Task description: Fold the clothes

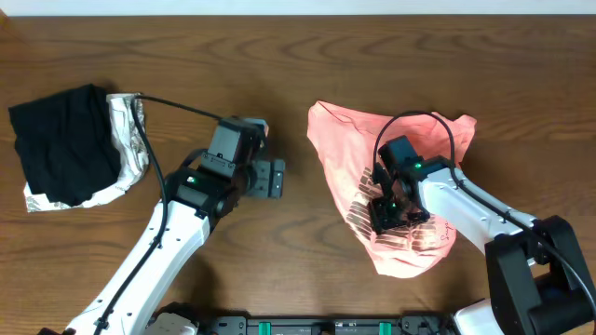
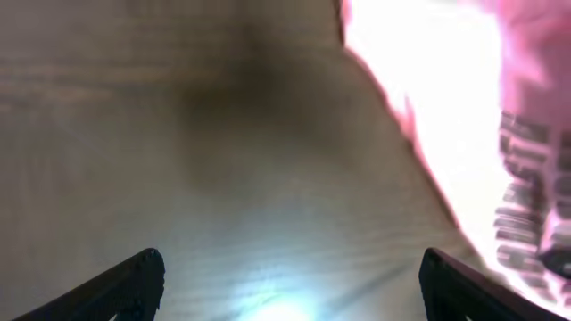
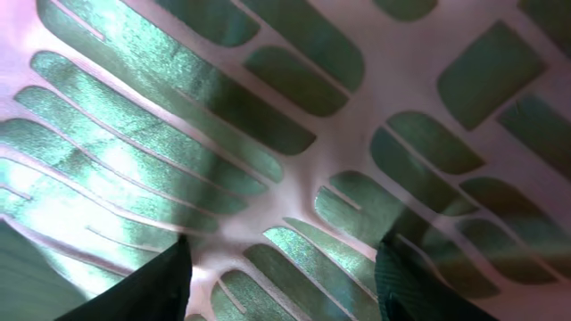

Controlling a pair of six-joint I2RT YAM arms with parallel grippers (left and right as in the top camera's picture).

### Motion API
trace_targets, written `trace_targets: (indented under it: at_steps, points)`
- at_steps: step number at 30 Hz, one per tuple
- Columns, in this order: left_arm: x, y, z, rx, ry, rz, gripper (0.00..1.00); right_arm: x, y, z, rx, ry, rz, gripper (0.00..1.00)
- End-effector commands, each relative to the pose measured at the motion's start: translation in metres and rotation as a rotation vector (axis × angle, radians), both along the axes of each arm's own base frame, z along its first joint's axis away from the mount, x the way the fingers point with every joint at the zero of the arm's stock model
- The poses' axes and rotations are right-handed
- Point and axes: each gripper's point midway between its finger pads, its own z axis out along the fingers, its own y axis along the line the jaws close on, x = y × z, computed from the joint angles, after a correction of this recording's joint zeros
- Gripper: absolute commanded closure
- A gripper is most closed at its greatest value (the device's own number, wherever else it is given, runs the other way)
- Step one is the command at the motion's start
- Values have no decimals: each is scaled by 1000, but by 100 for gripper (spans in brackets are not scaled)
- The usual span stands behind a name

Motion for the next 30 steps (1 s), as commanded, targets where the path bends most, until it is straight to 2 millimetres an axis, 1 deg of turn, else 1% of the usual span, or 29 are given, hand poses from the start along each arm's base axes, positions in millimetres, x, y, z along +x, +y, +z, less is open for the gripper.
trace_targets:
  at_steps: [1, 3, 6, 10, 14, 18, 22, 25, 30]
  points:
    - [16, -10, 11, -37, -59, -13, 8, -36, 16, -12, 109, 164, -37, 36]
    - [21, -20, 9, -72, -60, -36, 8, -45, 23, -8, 153, 210, -42, 36]
    - [29, -28, -7, -80, -33, -48, 8, -61, 26, -4, 166, 284, -63, 38]
    - [45, -35, -35, -70, -9, -48, 9, -70, 23, -2, 135, 335, -129, 35]
    - [64, -43, -53, -68, -39, -73, 9, -78, 23, 1, 119, 367, -133, 34]
    - [77, -50, -66, -69, -65, -91, 9, -80, 25, 1, 116, 368, -117, 32]
    - [86, -55, -79, -73, -74, -96, 9, -81, 26, 0, 115, 367, -111, 32]
    - [84, -63, -92, -93, -48, -122, 10, -80, 26, 0, 117, 363, -111, 32]
    - [82, -85, -110, -121, -38, -180, 12, -77, 27, -1, 124, 350, -112, 32]
